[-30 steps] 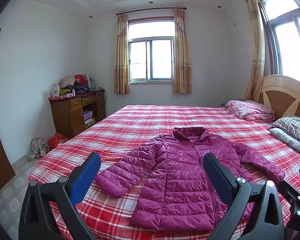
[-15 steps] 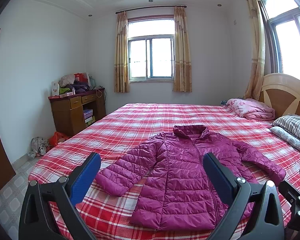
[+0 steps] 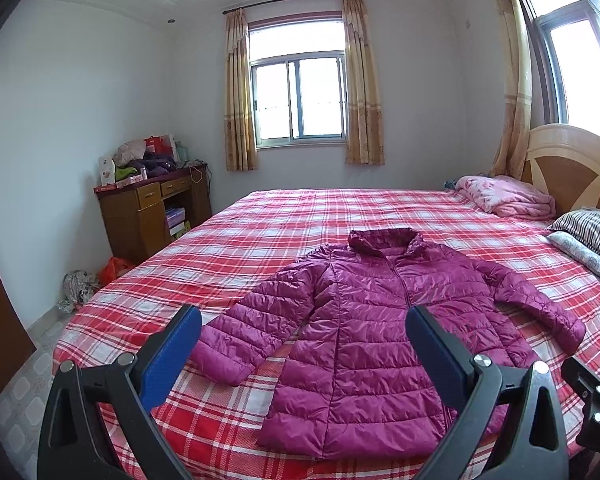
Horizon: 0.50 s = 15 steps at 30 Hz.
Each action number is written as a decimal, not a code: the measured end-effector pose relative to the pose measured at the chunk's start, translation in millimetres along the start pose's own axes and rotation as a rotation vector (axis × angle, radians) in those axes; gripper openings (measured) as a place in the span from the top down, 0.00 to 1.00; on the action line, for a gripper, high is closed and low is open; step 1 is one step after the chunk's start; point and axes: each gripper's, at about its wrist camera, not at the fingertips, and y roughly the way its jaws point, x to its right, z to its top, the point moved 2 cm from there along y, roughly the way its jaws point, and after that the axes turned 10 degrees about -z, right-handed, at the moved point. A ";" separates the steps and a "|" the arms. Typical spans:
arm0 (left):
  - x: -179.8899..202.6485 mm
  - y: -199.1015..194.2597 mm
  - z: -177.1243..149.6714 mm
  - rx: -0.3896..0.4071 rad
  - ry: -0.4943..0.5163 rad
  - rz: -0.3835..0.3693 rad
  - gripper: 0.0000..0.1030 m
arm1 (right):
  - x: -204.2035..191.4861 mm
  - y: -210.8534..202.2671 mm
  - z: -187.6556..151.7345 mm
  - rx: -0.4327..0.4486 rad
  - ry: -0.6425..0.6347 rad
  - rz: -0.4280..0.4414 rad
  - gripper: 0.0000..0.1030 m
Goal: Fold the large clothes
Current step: 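Reach the right tool to the jacket sleeve cuff and close on it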
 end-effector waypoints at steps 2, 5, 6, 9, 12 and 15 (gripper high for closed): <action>1.2 15.4 -7.3 -0.031 0.007 0.002 0.01 | 9.8 13.1 -2.8 -0.024 0.013 -0.021 0.00; 5.9 40.6 -18.1 -0.081 0.007 -0.007 0.01 | 25.0 32.4 -6.5 -0.064 0.034 -0.057 0.00; 8.0 49.2 -21.5 -0.096 0.008 -0.012 0.01 | 31.9 40.6 -8.1 -0.082 0.047 -0.067 0.00; 15.5 74.3 -30.2 -0.134 0.013 -0.032 0.01 | 48.7 61.7 -12.7 -0.118 0.073 -0.098 0.00; 24.2 100.4 -37.2 -0.173 0.017 -0.057 0.01 | 65.2 84.3 -18.2 -0.164 0.090 -0.140 0.00; 32.2 126.6 -41.5 -0.194 0.029 -0.070 0.01 | 84.7 106.9 -24.4 -0.214 0.114 -0.176 0.00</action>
